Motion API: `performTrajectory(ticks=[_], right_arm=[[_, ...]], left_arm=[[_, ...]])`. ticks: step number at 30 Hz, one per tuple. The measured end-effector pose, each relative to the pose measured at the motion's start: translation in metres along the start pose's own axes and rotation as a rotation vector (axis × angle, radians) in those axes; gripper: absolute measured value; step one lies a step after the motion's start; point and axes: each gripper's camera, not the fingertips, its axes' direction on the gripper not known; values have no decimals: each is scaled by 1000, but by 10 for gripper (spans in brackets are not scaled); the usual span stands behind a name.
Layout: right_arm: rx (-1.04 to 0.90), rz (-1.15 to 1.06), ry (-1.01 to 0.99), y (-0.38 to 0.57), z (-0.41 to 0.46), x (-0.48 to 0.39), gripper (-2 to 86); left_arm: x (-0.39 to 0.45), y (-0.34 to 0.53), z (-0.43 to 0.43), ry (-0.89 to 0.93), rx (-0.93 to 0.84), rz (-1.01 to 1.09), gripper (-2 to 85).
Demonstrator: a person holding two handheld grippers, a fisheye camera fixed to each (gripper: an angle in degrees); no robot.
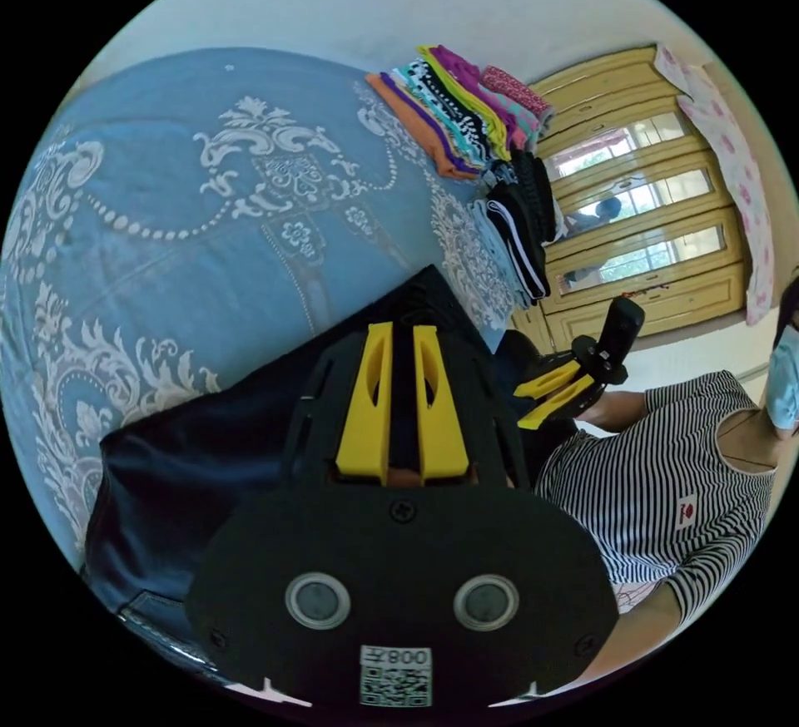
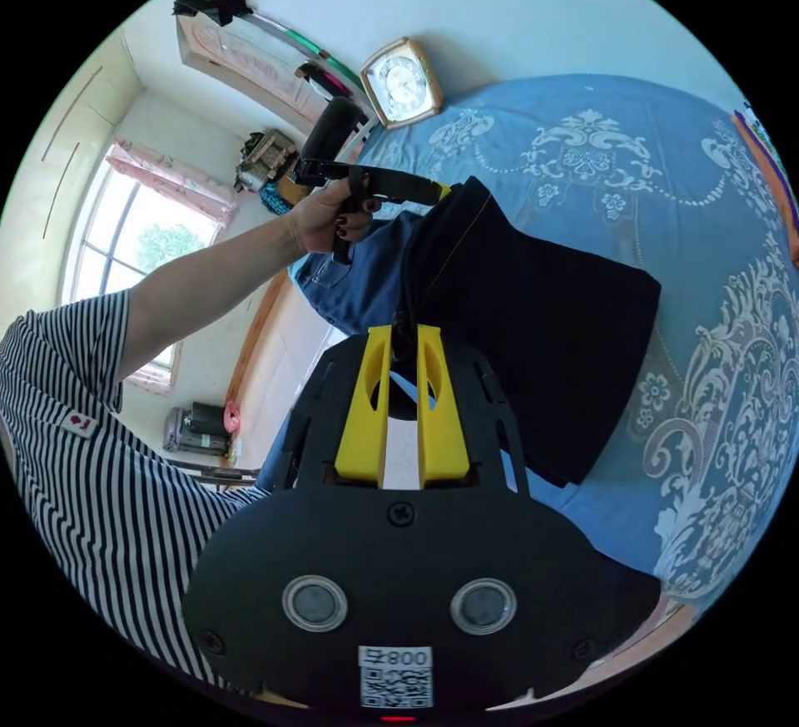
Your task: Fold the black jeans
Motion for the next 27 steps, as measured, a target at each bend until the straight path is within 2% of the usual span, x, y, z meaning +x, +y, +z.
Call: performTrajectory(ticks=[6,11,17,21,25,27], right_arm=[[-100,24,-9,-45,94,-5,60],[-149,37,-3,-73,154,-8,61],[-179,44,-21,-104,212,-12,67],[-208,29,-66,-121,250,-16,72],[-231,16,-104,-135,281,-22,68],[-240,7,-116,-139,291,-24,56]], left_arm=[[-77,52,38,-28,4,-154,11],[-130,94,64,-1,93,-267,3],[-145,125,103,70,175,-231,1],[-144,138,141,72,124,-186,1],[-153,156,189,-59,-23,-195,1],[-158,163,200,-68,-5,-199,1]])
